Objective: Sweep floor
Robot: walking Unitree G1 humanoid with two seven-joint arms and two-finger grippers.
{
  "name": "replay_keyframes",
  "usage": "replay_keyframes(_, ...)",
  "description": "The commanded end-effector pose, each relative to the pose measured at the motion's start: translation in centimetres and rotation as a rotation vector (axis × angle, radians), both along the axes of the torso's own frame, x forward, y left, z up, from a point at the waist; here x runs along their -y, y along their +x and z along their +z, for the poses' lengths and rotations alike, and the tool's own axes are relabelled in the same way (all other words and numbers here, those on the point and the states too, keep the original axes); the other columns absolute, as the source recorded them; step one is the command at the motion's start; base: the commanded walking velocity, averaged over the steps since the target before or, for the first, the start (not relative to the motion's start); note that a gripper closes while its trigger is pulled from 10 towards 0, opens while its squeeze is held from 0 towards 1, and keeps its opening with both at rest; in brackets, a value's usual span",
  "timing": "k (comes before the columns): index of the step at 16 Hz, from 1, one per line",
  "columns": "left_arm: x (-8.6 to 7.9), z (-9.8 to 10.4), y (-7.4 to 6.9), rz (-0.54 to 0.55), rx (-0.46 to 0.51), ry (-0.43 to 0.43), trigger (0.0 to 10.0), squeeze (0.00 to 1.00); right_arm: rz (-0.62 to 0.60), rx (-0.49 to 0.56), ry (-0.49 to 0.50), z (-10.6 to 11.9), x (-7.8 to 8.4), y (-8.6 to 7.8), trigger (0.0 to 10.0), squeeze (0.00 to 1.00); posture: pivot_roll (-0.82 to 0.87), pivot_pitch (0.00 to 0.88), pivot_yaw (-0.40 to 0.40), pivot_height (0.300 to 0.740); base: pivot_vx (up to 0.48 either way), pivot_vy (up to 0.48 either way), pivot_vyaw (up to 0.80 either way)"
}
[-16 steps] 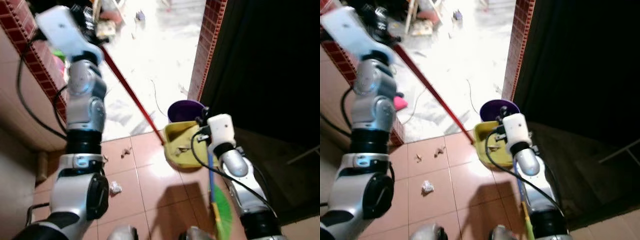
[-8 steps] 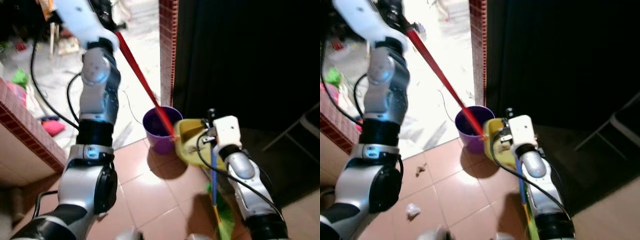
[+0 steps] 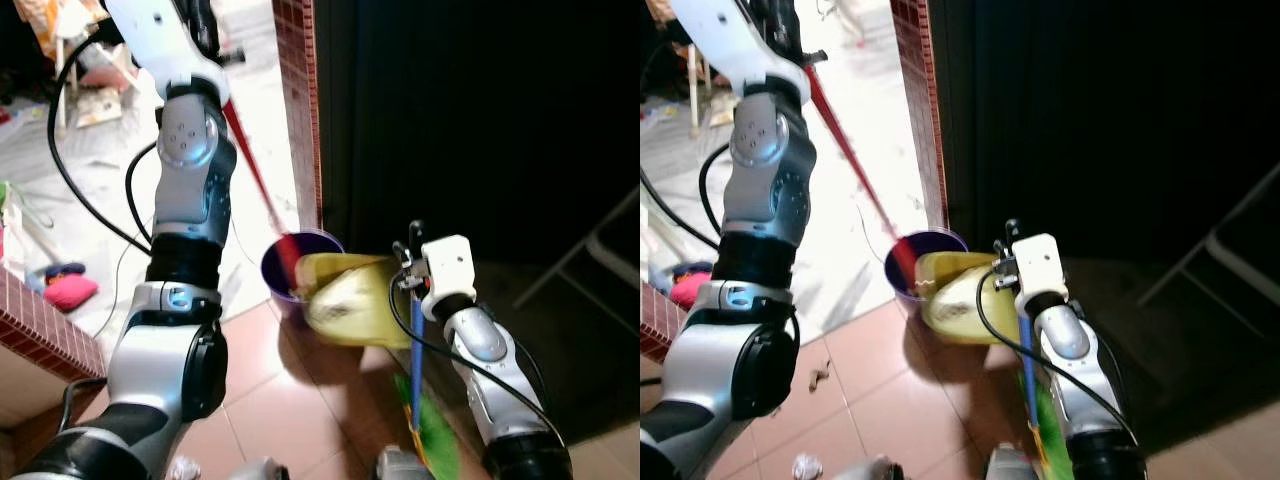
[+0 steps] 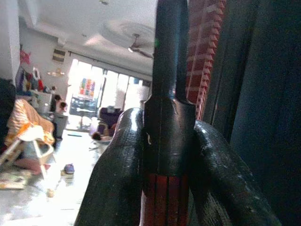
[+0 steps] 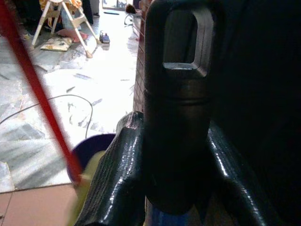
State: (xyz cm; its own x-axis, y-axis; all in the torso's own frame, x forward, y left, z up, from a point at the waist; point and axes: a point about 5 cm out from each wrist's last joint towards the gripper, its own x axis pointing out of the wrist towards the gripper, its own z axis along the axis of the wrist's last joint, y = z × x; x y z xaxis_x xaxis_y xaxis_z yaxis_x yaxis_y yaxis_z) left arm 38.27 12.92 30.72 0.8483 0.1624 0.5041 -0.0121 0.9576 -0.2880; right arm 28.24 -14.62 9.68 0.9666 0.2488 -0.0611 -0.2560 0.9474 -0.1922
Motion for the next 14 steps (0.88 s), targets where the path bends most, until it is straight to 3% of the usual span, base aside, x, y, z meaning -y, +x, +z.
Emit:
replay_keyframes(1, -1.50, 2.28, -0.50, 0.055, 0.096, -0.026, 10.0, 0.00, 0.031, 0.035, -0.006, 0.71, -0.86, 0.00, 10.0, 0.00, -0.11, 0.000, 0.076, 0.740, 0.349, 0.326, 0.00)
replay_keyframes(8, -1.85, 2.36, -0.19, 0.122, 0.094, 0.009, 10.0, 0.00, 0.041, 0.028, -0.006, 0.53, -0.93, -0.18, 10.0, 0.00, -0.11, 0.000, 0.075, 0.740, 0.359, 0.317, 0.00)
replay_keyframes(14, -1.22, 2.01, -0.17, 0.158, 0.088, 0.075, 10.0, 0.00, 0.039, 0.028, -0.004, 0.52, -1.06, -0.32, 10.0, 0.00, -0.11, 0.000, 0.079, 0.740, 0.480, 0.000, 0.00)
